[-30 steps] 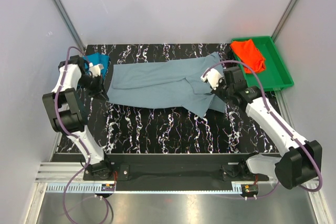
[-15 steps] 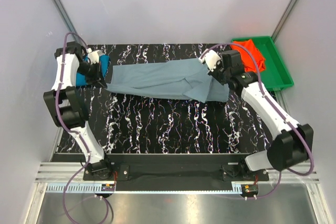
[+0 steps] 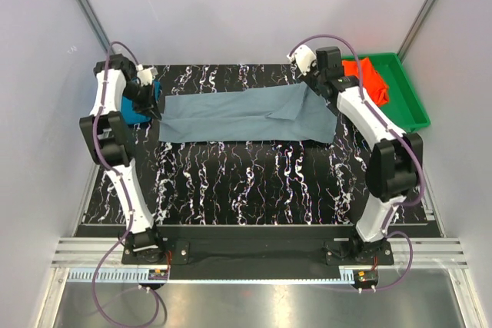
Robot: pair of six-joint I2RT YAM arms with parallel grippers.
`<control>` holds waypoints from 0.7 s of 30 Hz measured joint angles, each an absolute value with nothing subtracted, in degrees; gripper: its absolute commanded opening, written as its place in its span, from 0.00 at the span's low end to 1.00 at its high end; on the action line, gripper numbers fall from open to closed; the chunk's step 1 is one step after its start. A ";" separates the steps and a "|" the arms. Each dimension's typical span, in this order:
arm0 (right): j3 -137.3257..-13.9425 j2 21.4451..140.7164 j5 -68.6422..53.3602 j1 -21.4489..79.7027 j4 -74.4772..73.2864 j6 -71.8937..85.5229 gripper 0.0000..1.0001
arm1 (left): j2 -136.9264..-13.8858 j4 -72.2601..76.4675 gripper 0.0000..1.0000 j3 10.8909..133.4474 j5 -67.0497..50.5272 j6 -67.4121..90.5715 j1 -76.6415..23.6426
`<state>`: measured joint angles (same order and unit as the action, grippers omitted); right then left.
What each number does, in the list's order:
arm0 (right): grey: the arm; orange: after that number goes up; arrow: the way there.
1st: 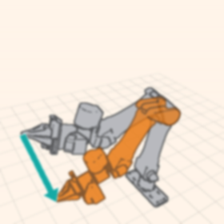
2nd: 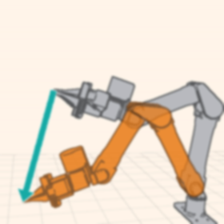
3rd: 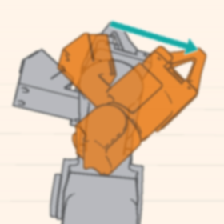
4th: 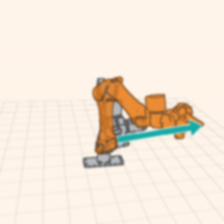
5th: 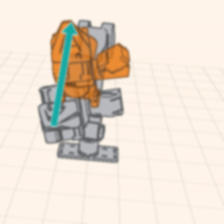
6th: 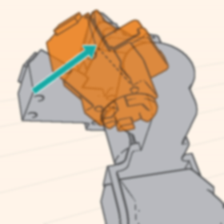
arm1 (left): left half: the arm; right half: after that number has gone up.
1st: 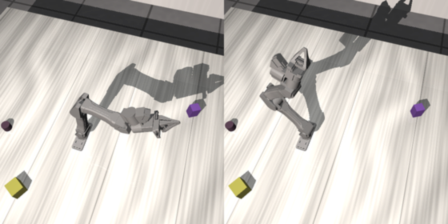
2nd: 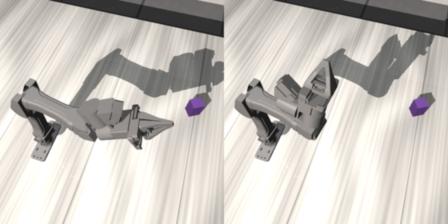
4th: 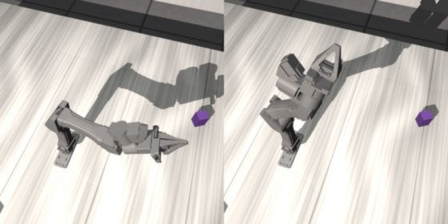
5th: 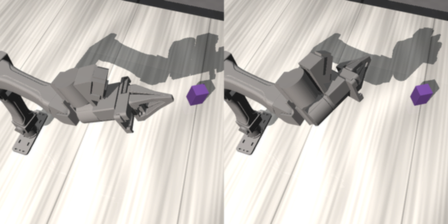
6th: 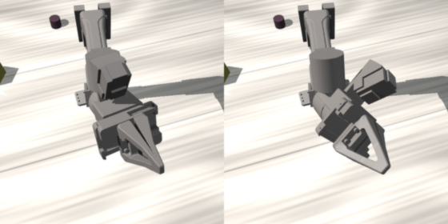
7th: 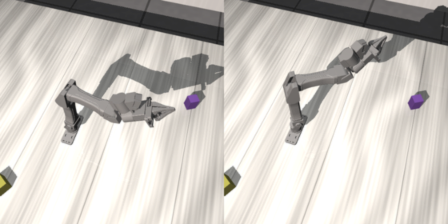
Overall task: Fold and stack the t-shirts
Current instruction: Fold the tshirt
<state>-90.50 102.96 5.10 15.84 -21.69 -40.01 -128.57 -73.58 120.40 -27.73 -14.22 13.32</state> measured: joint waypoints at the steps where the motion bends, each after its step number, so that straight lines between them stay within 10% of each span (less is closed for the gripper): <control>1: -91.98 104.49 5.15 15.59 -21.67 -40.01 0.00 | -129.67 -73.34 0.00 122.28 -27.53 -14.22 13.10; 17: -111.02 129.67 8.08 13.65 -17.34 -39.31 0.00 | -141.78 -68.16 0.01 131.35 -21.58 -13.93 8.82; 21: -114.17 133.84 8.67 13.65 -17.74 -38.85 0.08 | -142.96 -67.64 0.37 131.83 -19.40 -13.74 8.49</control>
